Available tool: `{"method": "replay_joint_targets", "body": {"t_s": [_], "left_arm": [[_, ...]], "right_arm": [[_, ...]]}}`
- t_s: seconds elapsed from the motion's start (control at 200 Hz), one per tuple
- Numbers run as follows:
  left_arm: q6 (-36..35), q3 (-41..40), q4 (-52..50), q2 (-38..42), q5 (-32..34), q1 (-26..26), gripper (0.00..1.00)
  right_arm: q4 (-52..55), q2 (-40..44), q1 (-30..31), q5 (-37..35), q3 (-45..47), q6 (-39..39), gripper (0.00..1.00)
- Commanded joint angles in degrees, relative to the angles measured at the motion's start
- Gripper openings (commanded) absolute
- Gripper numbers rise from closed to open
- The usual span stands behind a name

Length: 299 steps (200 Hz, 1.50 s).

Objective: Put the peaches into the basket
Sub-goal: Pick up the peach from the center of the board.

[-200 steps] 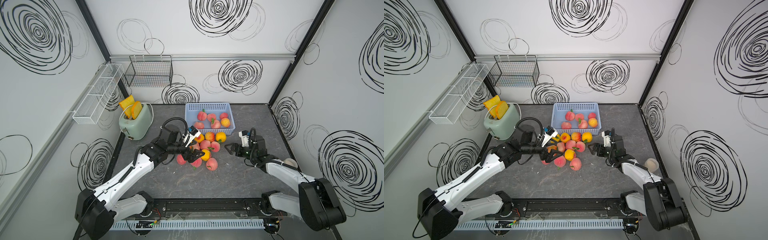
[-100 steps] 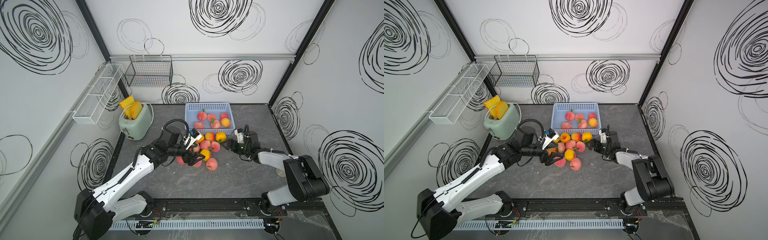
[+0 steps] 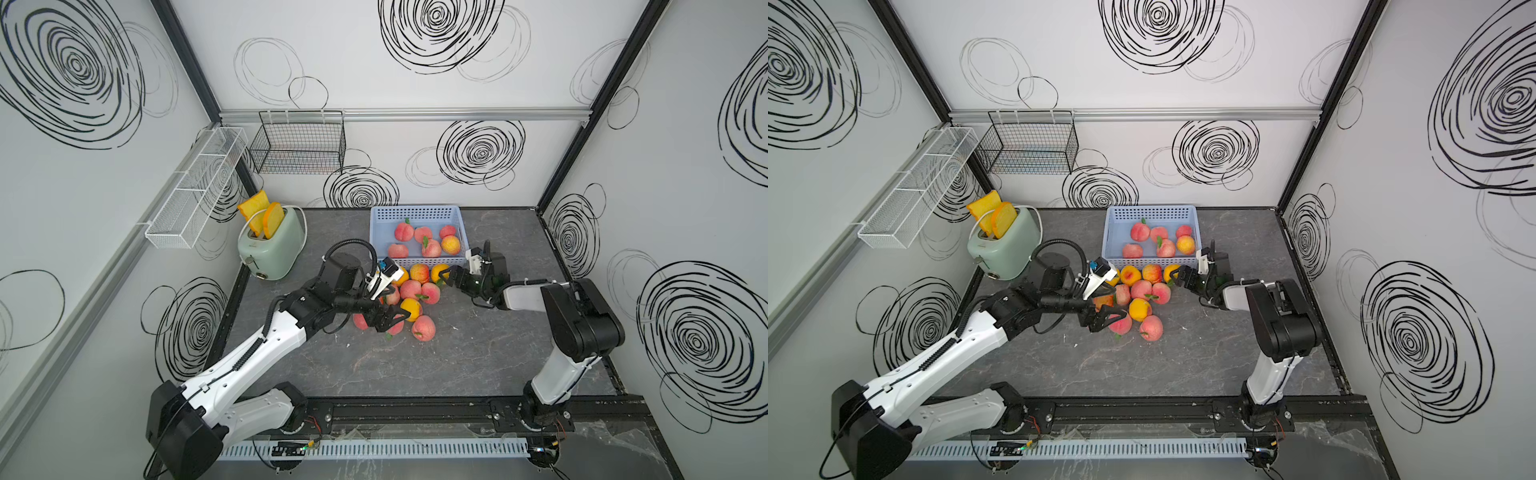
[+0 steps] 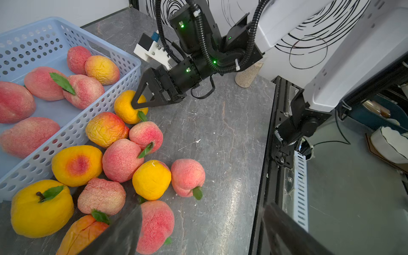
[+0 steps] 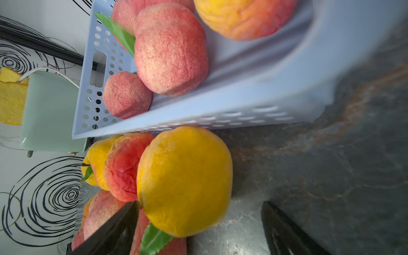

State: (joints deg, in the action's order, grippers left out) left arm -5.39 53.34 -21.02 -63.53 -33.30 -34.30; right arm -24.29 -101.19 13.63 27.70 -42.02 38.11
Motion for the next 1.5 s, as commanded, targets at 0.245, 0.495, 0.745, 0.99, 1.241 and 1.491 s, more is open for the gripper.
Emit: {"method": "replay_joint_targets", "body": {"t_s": [0.245, 0.495, 0.745, 0.99, 1.241, 1.491], "left_arm": [[-1.25, 0.04, 0.32, 0.26, 0.34, -0.32, 0.9], [-1.14, 0.1, 0.27, -0.18, 0.51, -0.26, 0.9], [-0.85, 0.22, 0.19, -0.6, 0.78, -0.31, 0.91], [-0.85, 0.27, 0.12, -0.61, 1.13, -0.3, 0.91], [-0.77, 0.24, 0.27, -0.49, 1.22, -0.32, 0.9], [-0.45, 0.16, 0.67, -0.63, 0.5, -0.35, 0.9]], "right_arm": [[-4.38, -3.9, -0.36, 1.48, -3.55, 2.4, 0.9], [-5.05, -5.83, -0.27, 2.22, -4.64, 2.78, 0.82], [-3.24, -3.64, -0.63, 1.85, -2.78, 2.25, 0.74], [0.17, 2.02, -1.58, 2.04, -0.05, 1.29, 0.69], [7.73, 10.67, -2.19, 1.51, -0.02, -1.64, 0.66], [12.85, 10.42, -2.42, -2.08, -8.54, -7.9, 0.65]]}}
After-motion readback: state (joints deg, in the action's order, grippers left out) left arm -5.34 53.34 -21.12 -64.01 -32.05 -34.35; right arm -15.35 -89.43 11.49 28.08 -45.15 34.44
